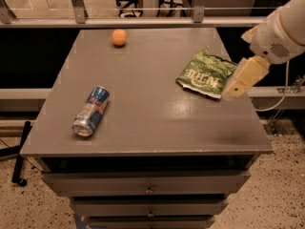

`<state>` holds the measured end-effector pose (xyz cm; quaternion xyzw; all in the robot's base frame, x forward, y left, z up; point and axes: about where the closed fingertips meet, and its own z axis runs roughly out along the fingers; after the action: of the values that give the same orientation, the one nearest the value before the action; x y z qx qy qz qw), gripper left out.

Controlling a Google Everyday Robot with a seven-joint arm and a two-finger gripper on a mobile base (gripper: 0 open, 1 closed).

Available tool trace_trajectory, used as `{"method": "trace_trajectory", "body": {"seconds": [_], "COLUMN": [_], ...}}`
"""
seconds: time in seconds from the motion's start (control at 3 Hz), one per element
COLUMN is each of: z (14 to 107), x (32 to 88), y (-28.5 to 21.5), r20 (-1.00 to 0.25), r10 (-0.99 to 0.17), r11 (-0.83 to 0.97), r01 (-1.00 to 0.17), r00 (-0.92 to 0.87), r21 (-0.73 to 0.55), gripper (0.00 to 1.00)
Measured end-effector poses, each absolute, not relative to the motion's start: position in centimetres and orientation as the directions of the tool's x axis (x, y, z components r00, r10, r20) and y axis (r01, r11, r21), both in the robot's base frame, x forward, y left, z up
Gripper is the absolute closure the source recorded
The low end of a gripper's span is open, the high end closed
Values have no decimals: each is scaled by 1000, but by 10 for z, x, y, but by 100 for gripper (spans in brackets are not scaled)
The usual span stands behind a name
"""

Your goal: Pick green jalapeno chip bag

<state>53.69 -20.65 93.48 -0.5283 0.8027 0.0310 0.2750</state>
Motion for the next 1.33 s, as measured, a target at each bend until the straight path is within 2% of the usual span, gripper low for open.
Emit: {"method": "trace_trajectory", "body": {"seconds": [0.33,1.0,1.33], "z": [895,848,833], "x": [603,654,663], "y": [-182,-169,-170], "r20": [-635,-722,-727], "r10": [-690,-590,-586], "r11": [523,570,582], "r01": [-845,-820,-811], "r00": [-346,-362,-359], "r21": [-108,-55,-68], "gripper": [0,2,19]}}
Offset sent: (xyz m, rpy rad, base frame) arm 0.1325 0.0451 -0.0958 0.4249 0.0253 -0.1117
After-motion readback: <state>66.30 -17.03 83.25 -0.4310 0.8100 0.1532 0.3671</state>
